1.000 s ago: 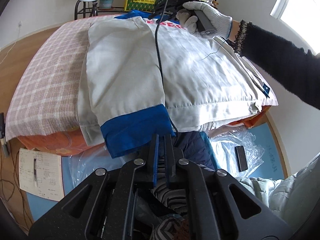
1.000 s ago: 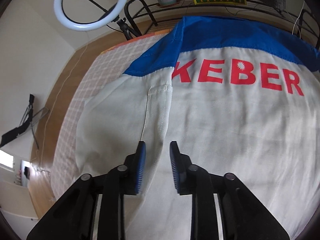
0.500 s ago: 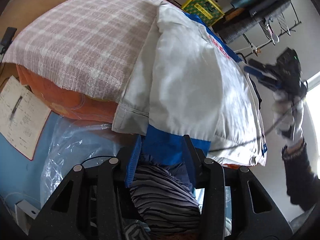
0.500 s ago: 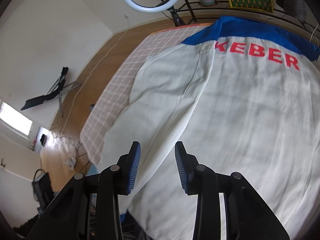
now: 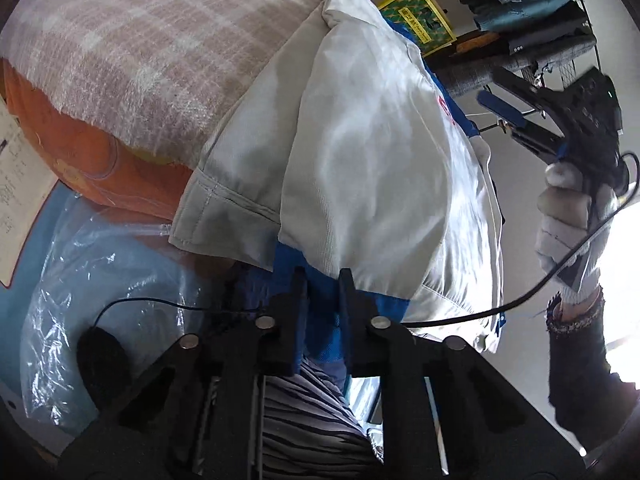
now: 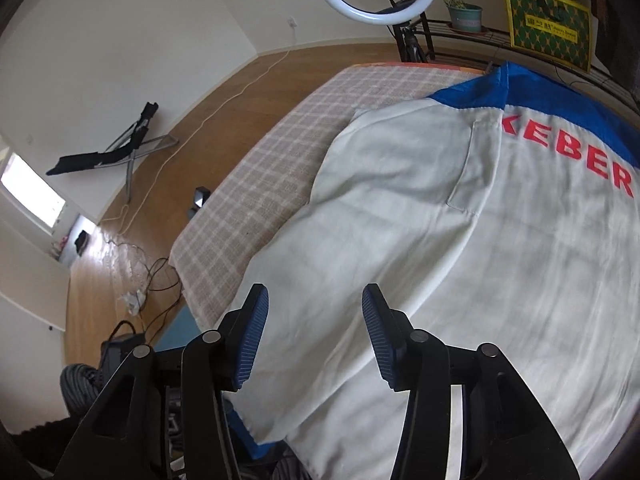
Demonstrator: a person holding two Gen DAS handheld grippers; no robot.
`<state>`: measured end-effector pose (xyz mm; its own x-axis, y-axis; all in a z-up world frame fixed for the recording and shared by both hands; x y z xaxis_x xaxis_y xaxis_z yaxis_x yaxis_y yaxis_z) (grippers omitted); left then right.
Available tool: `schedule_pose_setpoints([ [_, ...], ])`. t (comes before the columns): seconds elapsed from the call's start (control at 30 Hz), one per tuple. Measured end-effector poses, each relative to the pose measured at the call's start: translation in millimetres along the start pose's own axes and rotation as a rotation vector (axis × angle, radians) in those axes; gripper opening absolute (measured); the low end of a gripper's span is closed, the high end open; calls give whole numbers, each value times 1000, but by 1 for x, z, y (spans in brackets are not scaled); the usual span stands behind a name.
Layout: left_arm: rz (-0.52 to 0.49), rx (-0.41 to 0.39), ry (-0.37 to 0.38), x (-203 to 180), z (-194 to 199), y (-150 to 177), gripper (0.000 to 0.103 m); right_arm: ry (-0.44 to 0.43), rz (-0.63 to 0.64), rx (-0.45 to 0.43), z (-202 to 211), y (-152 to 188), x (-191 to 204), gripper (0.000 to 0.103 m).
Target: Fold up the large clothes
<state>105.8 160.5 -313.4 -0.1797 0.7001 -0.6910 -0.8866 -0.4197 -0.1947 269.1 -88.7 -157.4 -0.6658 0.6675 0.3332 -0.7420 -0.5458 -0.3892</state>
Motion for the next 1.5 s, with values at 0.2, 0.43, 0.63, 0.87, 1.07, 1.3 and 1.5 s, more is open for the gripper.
schedule_pose_setpoints([
  [0.2, -64, -45, -20, -11, 13, 4, 20, 113, -20, 65, -35, 8, -16, 48],
  [0.43, 69, -67, 19, 24, 6, -7, 51, 141, -131, 68, -17, 46, -38, 48],
  [0.63, 119, -17, 169, 38, -6, -9, 49, -43, -201, 124, -16, 100, -27, 48],
  [0.87, 70, -38, 128, 22, 6, -9, 8, -93, -186, 144, -38, 122, -6, 24],
  [1.07, -11, -168, -9, 4, 54, -4, 6, -184, -124, 89, -22, 108, 24, 1],
  [1.3, 57, -89, -77, 26, 22, -1, 20, 38, -65, 161, -49, 112, 20, 1],
  [1.5, 79, -175, -74, 34, 49, -1, 46, 30, 13, 64, -7, 113, 25, 1],
])
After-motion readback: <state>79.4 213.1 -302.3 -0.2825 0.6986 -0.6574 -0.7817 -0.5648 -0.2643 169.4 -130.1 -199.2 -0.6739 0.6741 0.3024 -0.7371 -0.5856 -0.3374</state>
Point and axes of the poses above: each gripper's, at about its wrist camera, not at the fingertips, and z roughly against the way its jaws point, x to its left, y to its underside, the point moved 2 cm from there along -z, roughly the way its jaws point, and after that the axes turned 6 degrees about x, right-handed, at the moved point
